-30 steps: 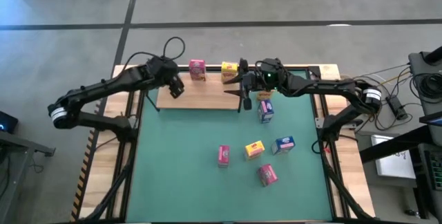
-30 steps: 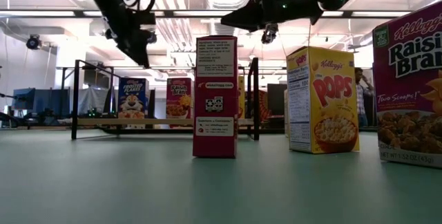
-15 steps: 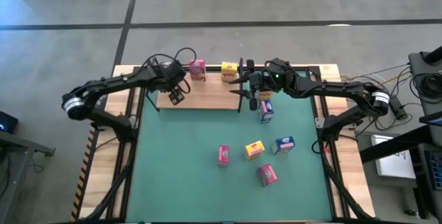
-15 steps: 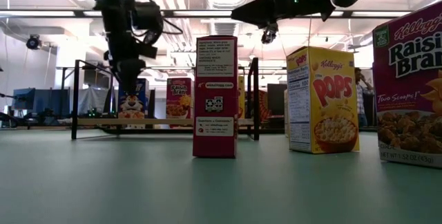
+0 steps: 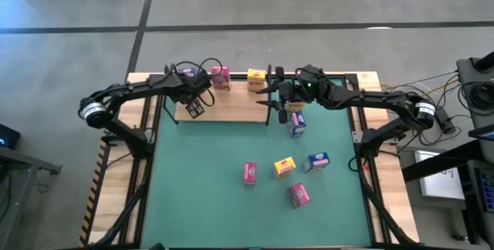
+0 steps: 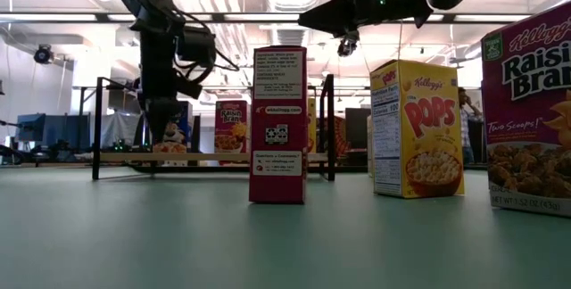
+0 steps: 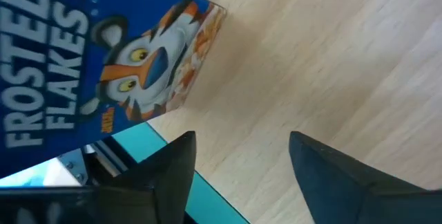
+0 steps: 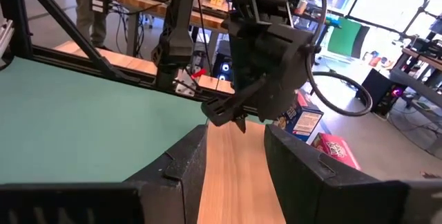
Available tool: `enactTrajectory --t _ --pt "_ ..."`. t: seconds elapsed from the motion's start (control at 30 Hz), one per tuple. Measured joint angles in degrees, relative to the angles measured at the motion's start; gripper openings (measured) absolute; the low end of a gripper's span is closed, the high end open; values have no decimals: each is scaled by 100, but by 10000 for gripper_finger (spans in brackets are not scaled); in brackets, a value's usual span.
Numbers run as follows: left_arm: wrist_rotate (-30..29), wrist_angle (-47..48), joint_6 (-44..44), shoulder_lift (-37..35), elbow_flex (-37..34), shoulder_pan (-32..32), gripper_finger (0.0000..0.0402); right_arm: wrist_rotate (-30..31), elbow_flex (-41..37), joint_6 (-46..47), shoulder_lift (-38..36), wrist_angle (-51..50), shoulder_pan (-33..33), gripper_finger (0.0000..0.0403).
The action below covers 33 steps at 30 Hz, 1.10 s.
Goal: Stack cereal on shelf
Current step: Adjust the blue cereal box
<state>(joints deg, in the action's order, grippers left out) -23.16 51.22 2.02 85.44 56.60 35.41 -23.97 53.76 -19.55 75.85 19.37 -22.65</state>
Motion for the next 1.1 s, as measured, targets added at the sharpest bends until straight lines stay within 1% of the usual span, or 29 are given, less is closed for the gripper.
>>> enactTrajectory --t 0.1,0.2,0.27,0.37,0.4,0.43,0.47,0.63,0.77,0.93,1.1 --pt "66 41 168 -111 0 153 173 0 0 -6 0 -29 0 137" --pt "229 154 293 -247 99 430 126 -1 0 -60 0 -65 0 137" --pt "571 150 366 -350 215 645 89 0 0 -63 0 -63 0 137" --pt "1351 241 534 -471 394 872 36 0 0 -59 0 -65 0 137" --pt "1488 261 587 -511 455 898 19 0 0 -59 0 -66 0 137" --pt "1506 252 598 -560 511 911 10 0 0 -61 0 -65 0 137" --pt "1454 237 603 -600 578 919 6 0 0 -61 0 -65 0 137" --pt "956 188 615 -652 820 934 11 0 0 -63 0 -68 0 137" --pt "608 204 709 -657 823 933 2 0 0 -101 0 -90 0 137" --pt "86 176 777 -571 817 957 0 2 0 -103 0 -94 0 137" --pt "10 116 916 -450 813 987 0 1 0 -102 0 -94 0 137"
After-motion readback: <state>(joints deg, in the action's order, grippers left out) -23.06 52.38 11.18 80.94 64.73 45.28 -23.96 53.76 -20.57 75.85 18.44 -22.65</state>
